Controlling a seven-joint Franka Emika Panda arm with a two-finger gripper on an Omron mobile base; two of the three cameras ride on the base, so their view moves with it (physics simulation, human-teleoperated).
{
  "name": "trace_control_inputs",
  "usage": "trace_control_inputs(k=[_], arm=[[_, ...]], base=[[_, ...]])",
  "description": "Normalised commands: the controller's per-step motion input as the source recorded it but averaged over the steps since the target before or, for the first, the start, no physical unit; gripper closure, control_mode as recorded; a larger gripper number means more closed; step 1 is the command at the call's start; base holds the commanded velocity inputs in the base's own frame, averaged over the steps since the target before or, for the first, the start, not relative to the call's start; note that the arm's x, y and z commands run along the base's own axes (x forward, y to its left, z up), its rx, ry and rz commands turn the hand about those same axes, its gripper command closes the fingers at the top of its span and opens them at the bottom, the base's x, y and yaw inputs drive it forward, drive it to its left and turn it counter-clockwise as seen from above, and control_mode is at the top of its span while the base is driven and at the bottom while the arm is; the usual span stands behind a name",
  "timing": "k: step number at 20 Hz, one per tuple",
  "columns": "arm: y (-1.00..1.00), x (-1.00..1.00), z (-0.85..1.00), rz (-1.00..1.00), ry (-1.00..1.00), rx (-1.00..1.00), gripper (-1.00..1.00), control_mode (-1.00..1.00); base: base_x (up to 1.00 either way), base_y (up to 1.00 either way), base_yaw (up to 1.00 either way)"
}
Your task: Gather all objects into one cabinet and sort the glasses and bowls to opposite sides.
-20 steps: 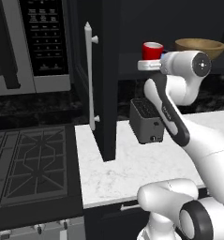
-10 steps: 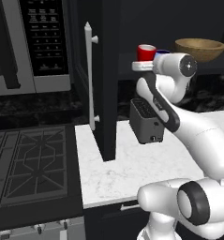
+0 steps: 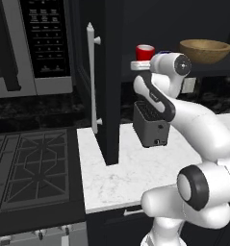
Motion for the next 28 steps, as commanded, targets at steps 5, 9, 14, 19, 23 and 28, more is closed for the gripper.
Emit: trace_control_inputs(k=[5, 9, 14, 19, 23, 28], arm=[[0.02, 0.39, -0.21, 0.00, 0.00, 0.00, 1.00, -1.00], [0.01, 0.41, -0.16, 0.00, 0.00, 0.00, 1.00, -1.00], [0.01, 0.40, -0.12, 0.00, 0.01, 0.00, 1.00, -1.00], [0.02, 0.32, -0.19, 0.00, 0.01, 0.00, 1.00, -1.00], [0.08, 0.20, -0.19, 0.00, 0.00, 0.00, 1.00, -1.00], [0.20, 0.10, -0.22, 0.00, 0.00, -0.03, -1.00, -1.00]], base=[[0.00, 0.00, 0.00], [0.00, 0.00, 0.00], [0.00, 0.00, 0.00], [0.00, 0.00, 0.00], [0.00, 0.00, 0.00], [0.00, 0.00, 0.00]])
